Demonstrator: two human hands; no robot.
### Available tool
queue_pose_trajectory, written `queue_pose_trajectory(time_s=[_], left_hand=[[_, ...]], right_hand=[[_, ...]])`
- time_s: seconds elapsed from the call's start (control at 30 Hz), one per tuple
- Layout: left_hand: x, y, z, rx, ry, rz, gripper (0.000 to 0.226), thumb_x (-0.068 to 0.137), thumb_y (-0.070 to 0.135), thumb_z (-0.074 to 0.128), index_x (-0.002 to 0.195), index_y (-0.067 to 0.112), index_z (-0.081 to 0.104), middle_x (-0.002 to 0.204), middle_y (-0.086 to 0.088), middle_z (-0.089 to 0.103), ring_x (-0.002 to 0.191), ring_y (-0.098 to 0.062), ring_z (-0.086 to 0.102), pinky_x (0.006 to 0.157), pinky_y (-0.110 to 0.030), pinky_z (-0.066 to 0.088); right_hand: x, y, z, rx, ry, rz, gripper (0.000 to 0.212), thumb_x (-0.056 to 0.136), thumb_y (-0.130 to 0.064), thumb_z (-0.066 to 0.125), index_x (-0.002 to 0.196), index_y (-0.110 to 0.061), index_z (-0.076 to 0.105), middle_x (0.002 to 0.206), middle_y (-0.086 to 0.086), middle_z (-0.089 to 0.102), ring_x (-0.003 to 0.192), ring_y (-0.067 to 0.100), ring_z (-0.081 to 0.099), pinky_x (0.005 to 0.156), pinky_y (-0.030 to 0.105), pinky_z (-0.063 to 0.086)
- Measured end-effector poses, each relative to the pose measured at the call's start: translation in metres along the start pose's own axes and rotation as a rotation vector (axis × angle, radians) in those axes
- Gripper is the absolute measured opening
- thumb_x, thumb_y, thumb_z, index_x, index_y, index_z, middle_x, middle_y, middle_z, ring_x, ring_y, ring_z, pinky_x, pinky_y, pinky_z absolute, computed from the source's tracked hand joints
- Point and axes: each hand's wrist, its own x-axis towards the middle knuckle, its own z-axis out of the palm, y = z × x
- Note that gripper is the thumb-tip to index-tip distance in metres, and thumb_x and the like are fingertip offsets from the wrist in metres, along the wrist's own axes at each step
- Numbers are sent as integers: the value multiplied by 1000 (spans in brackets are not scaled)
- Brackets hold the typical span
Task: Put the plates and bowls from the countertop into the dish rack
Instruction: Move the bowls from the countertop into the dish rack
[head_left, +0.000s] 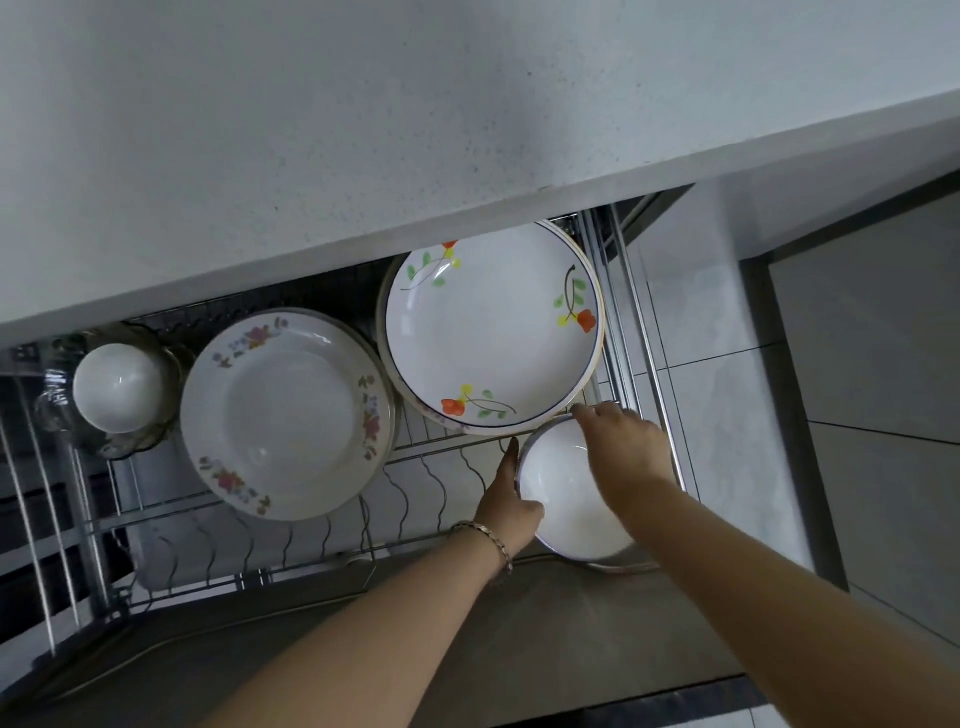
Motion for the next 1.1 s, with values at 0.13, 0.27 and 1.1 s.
queue_pose_trajectory(time_s=[0.13,0.27,1.1], left_hand=[[-9,-8,5,-137,102,22,53,88,10,45,138,28,38,132,-7,55,116,-27,54,96,-46,51],[-8,-12,7,-95,114,73,55,87,18,39,141,29,41,138,-5,52,122,-26,52,98,-46,50],[-234,74,-353,-211,577,443,16,90,0,47,92,11,59,81,-7,62,66,-15,59,42,-7,44]], right_hand=[[2,4,-11,-49,-40,-41,41,92,-7,49,133,-13,44,123,11,59,112,27,59,88,32,50],[-2,7,-12,-63,-45,-42,43,93,-5,46,135,-13,41,125,10,57,115,27,57,89,33,50],[-69,-249,-279,381,30,-332,31,92,-23,48,116,-11,64,122,6,65,112,23,60,95,26,44]])
